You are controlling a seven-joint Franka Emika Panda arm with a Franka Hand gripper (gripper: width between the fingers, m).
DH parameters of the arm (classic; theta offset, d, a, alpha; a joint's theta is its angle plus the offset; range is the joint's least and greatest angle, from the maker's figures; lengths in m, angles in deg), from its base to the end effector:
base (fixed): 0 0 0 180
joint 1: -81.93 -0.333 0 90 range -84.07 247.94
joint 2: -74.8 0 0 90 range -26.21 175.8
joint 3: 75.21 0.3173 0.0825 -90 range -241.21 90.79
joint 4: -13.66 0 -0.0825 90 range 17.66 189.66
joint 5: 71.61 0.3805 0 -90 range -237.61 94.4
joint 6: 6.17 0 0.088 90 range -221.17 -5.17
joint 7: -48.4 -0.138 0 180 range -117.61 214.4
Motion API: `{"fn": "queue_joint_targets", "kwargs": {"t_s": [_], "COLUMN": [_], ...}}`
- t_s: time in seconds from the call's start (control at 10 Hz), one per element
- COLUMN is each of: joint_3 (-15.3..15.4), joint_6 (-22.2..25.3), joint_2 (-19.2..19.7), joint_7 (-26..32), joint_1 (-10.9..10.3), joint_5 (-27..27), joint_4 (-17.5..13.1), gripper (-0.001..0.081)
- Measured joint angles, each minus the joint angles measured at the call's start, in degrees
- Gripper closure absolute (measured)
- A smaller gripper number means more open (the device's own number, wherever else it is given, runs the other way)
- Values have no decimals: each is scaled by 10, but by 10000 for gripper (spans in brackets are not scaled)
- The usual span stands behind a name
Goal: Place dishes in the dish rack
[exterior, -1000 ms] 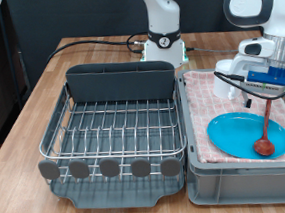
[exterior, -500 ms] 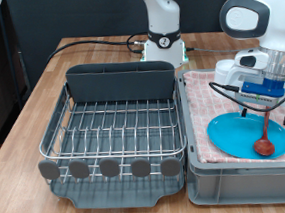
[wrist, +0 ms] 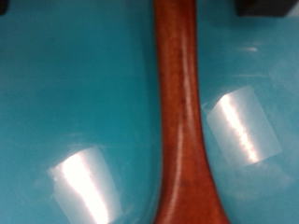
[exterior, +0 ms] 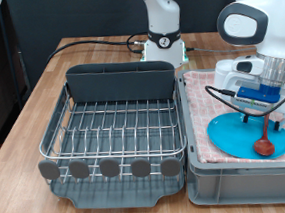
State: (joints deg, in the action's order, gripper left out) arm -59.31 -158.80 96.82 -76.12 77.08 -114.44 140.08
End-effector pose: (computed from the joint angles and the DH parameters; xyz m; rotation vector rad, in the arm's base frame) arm 0.5204 0.2120 0.1912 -2.5587 1.7209 -0.4505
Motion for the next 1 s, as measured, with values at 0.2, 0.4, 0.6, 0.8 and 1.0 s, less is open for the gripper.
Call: {"fn": "queue_joint_targets", "kwargs": {"t_s": [0.2, 0.4, 0.6, 0.8, 1.0], "joint_3": [-4, -5, -4, 8, 31], "joint_6": [-7, -11, -13, 0, 50], "joint_2": [3, 5, 5, -5, -41], "joint_7": [-2, -8, -6, 23, 79], "joint_1": [0, 0, 0, 7, 20], "joint_5": [-4, -10, -11, 22, 88], "joint_4": [0, 0, -2, -6, -8], "gripper": [446, 610, 723, 723, 725]}}
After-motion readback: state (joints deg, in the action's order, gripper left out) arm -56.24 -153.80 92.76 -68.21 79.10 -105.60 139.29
